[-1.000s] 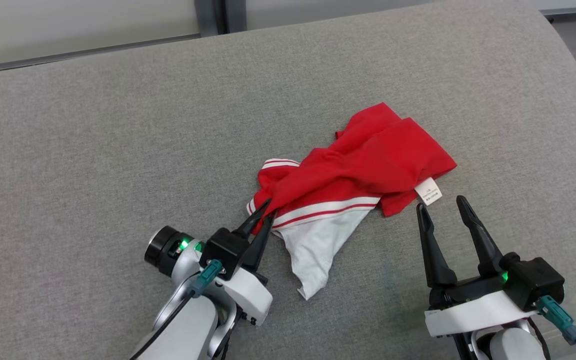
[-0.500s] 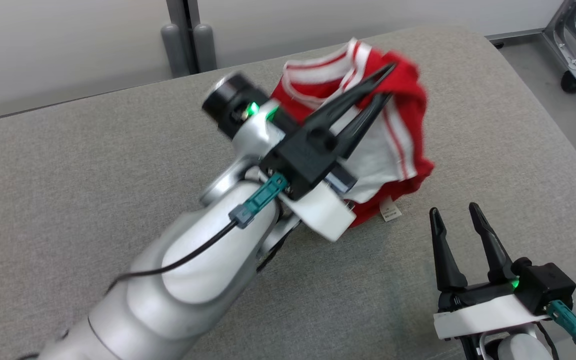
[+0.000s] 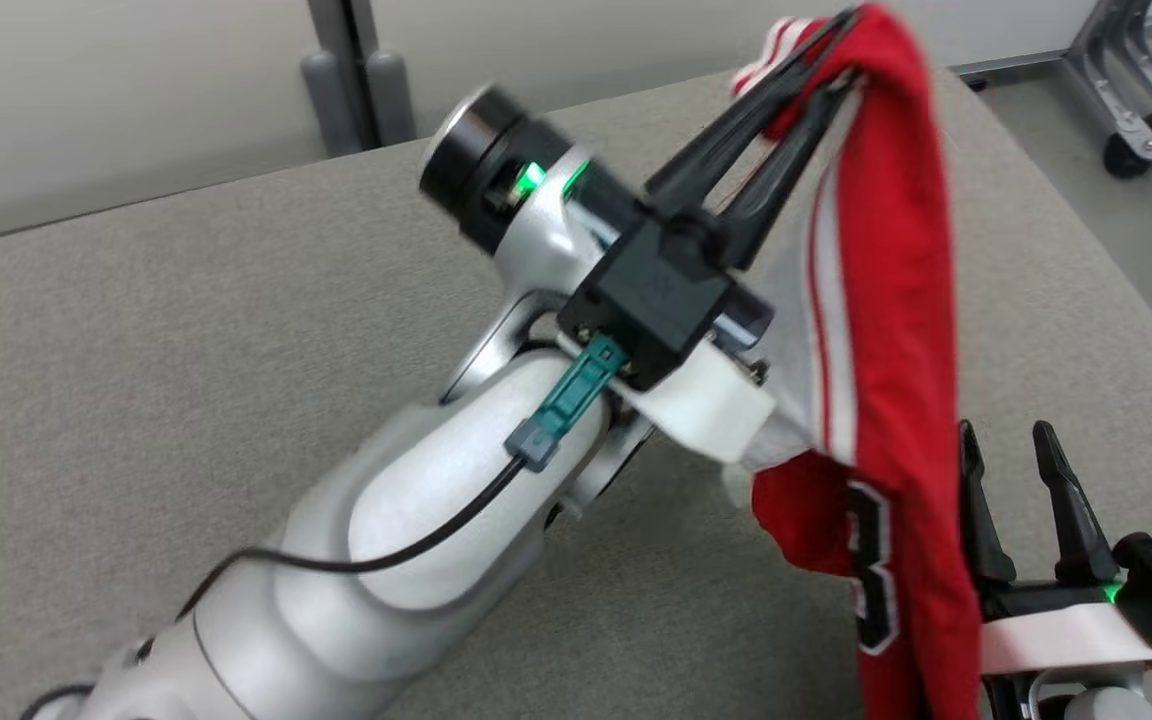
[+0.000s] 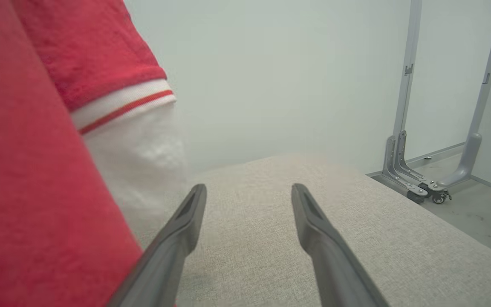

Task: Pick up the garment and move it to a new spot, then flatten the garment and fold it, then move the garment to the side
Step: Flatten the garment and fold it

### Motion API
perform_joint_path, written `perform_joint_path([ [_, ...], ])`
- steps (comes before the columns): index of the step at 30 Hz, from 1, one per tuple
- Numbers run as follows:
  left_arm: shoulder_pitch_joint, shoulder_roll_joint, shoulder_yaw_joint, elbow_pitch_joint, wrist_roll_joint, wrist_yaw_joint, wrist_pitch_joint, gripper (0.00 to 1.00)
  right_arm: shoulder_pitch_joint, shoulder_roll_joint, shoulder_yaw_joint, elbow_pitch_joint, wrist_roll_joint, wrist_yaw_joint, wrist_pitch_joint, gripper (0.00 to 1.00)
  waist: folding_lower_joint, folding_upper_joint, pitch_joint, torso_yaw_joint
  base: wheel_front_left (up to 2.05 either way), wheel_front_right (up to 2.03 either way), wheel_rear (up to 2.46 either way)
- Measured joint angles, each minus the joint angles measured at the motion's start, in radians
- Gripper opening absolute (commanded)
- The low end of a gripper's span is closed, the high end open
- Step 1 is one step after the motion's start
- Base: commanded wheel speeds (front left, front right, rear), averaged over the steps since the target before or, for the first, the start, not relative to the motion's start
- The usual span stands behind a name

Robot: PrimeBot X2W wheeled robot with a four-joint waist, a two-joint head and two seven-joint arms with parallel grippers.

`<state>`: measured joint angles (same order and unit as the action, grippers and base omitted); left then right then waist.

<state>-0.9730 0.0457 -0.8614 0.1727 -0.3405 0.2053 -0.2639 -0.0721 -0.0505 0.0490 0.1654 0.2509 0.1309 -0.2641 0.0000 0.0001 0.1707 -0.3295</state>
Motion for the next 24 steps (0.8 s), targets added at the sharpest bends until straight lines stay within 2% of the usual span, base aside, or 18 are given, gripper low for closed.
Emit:
perform_joint_path([
  [3,0.142,0.028,0.044,0.02,0.04,-0.003,0.0,0.0,0.022,0.002,-0.028,0.002,-0.015,0.0,0.0,1.0,0.0,0.0,0.023,0.042,0.0,0.0,0.0],
  [8,0.383,0.128,0.149,0.053,0.081,-0.012,0.0,0.0,0.034,0.002,-0.06,-0.002,-0.027,0.0,0.0,1.0,0.0,0.0,0.049,0.111,0.0,0.0,0.0],
  [13,0.582,0.198,0.272,0.083,0.097,-0.02,0.001,0.0,0.031,0.002,-0.066,-0.011,-0.036,0.0,0.0,1.0,0.0,0.0,0.057,0.157,0.0,0.0,0.0],
  [17,0.696,0.22,0.379,0.083,0.105,-0.017,0.001,0.0,0.03,0.002,-0.076,-0.014,-0.042,0.0,0.0,1.0,0.0,0.0,0.054,0.183,0.0,0.0,0.0],
  [18,0.74,0.229,0.444,0.078,0.111,-0.01,0.001,0.0,0.031,0.002,-0.089,-0.015,-0.046,0.0,0.0,1.0,0.0,0.0,0.054,0.196,0.0,0.0,0.0],
  [20,0.774,0.233,0.502,0.075,0.117,-0.01,0.001,0.0,0.031,0.001,-0.103,-0.014,-0.048,0.0,0.0,1.0,0.0,0.0,0.058,0.206,0.0,0.0,0.0],
  [24,0.839,0.219,0.552,0.05,0.147,0.007,0.001,0.0,0.033,0.002,-0.107,-0.011,-0.051,0.0,0.0,1.0,0.0,0.0,0.065,0.218,0.0,0.0,0.0],
])
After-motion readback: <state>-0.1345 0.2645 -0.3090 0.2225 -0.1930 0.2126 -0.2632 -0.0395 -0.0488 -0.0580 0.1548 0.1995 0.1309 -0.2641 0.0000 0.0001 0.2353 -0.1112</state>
